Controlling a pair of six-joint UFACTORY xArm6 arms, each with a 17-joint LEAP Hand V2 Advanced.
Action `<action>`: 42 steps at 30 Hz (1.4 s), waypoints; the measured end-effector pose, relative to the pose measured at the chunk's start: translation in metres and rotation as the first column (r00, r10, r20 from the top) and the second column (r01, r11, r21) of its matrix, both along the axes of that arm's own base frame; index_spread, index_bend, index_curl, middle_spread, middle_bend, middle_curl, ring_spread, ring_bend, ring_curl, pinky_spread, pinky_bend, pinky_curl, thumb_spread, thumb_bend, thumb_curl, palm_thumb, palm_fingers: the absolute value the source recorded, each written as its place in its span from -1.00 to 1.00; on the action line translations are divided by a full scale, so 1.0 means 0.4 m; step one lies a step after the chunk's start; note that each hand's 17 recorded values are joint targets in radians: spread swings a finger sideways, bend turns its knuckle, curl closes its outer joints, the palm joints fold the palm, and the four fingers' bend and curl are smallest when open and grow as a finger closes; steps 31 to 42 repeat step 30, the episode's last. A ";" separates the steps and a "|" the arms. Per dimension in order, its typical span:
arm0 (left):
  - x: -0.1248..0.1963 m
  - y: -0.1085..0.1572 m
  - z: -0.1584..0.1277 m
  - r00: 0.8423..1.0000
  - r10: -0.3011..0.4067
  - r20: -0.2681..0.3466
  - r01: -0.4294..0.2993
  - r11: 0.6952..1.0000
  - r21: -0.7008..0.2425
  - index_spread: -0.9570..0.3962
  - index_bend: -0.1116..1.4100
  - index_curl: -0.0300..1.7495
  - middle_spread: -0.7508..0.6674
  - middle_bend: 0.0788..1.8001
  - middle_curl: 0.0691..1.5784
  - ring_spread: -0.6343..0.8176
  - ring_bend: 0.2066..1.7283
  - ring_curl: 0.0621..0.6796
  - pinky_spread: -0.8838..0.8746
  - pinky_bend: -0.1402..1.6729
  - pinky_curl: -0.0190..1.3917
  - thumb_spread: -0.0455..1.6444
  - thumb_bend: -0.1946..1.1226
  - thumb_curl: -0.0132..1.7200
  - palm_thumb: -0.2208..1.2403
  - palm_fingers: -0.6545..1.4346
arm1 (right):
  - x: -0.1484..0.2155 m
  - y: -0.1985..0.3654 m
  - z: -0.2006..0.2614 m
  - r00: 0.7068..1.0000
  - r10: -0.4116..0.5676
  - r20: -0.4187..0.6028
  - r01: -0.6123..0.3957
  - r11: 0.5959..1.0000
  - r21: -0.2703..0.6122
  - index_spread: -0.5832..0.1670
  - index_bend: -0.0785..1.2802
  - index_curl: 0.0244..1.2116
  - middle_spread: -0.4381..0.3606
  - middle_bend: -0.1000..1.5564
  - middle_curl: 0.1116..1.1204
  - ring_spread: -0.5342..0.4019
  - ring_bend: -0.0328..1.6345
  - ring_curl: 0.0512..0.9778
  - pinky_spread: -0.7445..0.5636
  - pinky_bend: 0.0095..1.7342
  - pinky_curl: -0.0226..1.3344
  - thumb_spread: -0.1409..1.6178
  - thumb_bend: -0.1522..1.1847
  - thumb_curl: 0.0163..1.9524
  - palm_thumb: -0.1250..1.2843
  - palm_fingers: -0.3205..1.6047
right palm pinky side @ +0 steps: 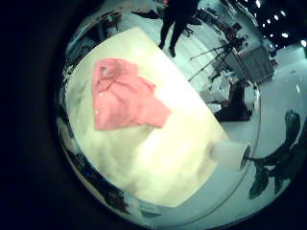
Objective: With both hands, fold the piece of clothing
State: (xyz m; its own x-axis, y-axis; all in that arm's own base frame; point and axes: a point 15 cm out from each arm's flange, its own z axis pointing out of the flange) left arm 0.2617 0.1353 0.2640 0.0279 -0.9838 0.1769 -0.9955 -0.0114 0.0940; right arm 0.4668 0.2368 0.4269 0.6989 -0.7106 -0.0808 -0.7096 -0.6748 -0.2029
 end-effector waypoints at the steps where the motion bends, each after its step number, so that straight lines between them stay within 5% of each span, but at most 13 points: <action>1: 0.008 -0.010 0.009 1.000 -0.008 0.001 0.008 1.000 0.003 0.45 -0.63 -0.61 0.28 -0.87 -0.66 0.51 -0.72 -0.47 0.54 -0.57 -0.52 0.61 -0.72 -0.58 0.10 -0.28 | -0.016 -0.033 0.005 0.999 -0.019 -0.026 0.018 1.000 -0.013 -0.35 -0.62 -0.48 0.29 -0.58 -0.55 0.54 -0.38 -0.56 0.69 -0.43 -0.50 0.36 -0.79 -0.26 0.72 -0.62; 8: 0.033 -0.145 0.072 0.997 -0.067 -0.045 0.067 0.998 0.007 0.45 -0.62 -0.60 0.27 -0.87 -0.66 0.51 -0.74 -0.49 0.53 -0.58 -0.53 0.60 -0.72 -0.57 0.12 -0.26 | -0.169 -0.291 0.074 0.970 -0.175 -0.167 0.159 0.982 -0.105 -0.22 -0.64 -0.50 0.38 -0.60 -0.56 0.61 -0.53 -0.62 0.66 -0.52 -0.53 0.41 -0.83 -0.27 0.45 -0.69; 18: 0.021 -0.352 0.155 0.982 -0.165 -0.087 0.170 0.984 0.050 0.45 -0.62 -0.59 0.29 -0.88 -0.66 0.51 -0.77 -0.51 0.52 -0.61 -0.53 0.58 -0.72 -0.57 0.10 -0.24 | -0.413 -0.412 -0.089 0.901 -0.307 -0.307 0.263 0.949 -0.176 -0.16 -0.63 -0.53 0.44 -0.64 -0.57 0.67 -0.61 -0.64 0.65 -0.61 -0.54 0.55 -0.80 -0.39 0.30 -0.67; 25: 0.011 -0.353 0.158 0.981 -0.167 -0.096 0.175 0.981 0.089 0.44 -0.63 -0.58 0.29 -0.87 -0.66 0.50 -0.77 -0.51 0.52 -0.61 -0.53 0.58 -0.72 -0.57 0.10 -0.24 | -0.523 -0.426 -0.181 0.836 -0.407 -0.369 0.346 0.912 -0.221 -0.14 -0.62 -0.52 0.47 -0.65 -0.57 0.68 -0.66 -0.64 0.64 -0.66 -0.54 0.58 -0.80 -0.50 0.26 -0.64; 42: 0.001 -0.352 0.133 0.982 -0.150 -0.117 0.161 0.982 0.095 0.44 -0.62 -0.58 0.30 -0.87 -0.66 0.49 -0.77 -0.50 0.52 -0.61 -0.53 0.58 -0.72 -0.56 0.10 -0.23 | -0.530 -0.416 -0.186 0.832 -0.410 -0.373 0.347 0.910 -0.226 -0.14 -0.62 -0.51 0.50 -0.65 -0.58 0.69 -0.68 -0.64 0.64 -0.69 -0.53 0.59 -0.79 -0.54 0.27 -0.63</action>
